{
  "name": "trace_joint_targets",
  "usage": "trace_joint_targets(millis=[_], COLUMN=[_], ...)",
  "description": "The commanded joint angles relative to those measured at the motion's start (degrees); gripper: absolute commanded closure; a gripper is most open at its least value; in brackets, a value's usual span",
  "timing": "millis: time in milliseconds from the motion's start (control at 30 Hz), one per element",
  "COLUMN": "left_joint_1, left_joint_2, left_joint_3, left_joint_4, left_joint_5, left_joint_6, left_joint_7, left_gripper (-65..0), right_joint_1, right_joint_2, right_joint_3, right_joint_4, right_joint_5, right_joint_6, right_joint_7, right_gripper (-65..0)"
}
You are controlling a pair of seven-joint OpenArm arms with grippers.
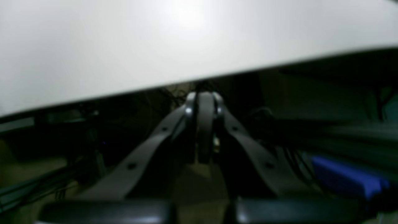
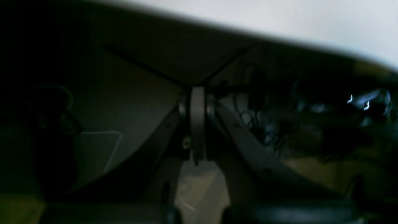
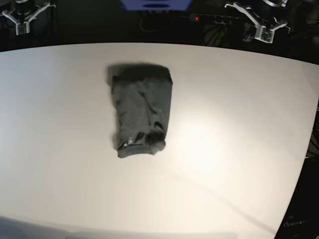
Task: Fold the T-shirt properly
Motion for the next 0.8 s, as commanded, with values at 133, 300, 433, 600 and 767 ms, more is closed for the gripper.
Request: trace_joint_targets(millis=[133, 300, 433, 600, 767], left_joint_1=[5.11, 4.49, -0.43, -9.31, -18.98], left_joint_2=[-0.66, -0.31, -0.04, 2.15, 2.33], left_joint_3=[-0.62, -0.36, 2.1, 6.32, 12.65], left_joint_4=[-4.12, -20.04, -32.08, -47.99, -65.4], left_joint_5=[0.14, 0.14, 0.14, 0.23, 0.14], left_joint_6=[0.21, -1.02, -8.05, -12.36, -14.38], left_joint_7=[-1.99, -10.16, -14.03, -15.26, -22.82], left_gripper=[-1.8, -1.8, -1.8, -1.8, -1.8], right_joint_1=[-0.69, -0.51, 1.69, 4.94, 8.37], right_joint_2=[-0.3, 2.16, 6.03, 12.53, 18.6], right_joint_3=[7.29, 8.7, 8.87, 8.78, 8.26], right_joint_4=[-7.31, -21.72, -36.49, -52.76, -67.26], right_joint_5=[0.62, -0.43, -2.81, -3.51, -3.6], right_joint_6=[-0.42, -0.42, -0.42, -0.42, -0.42], right_joint_7=[5.25, 10.96, 14.48, 16.85, 20.28], right_gripper=[-0.1, -0.1, -0.3, -0.4, -0.6])
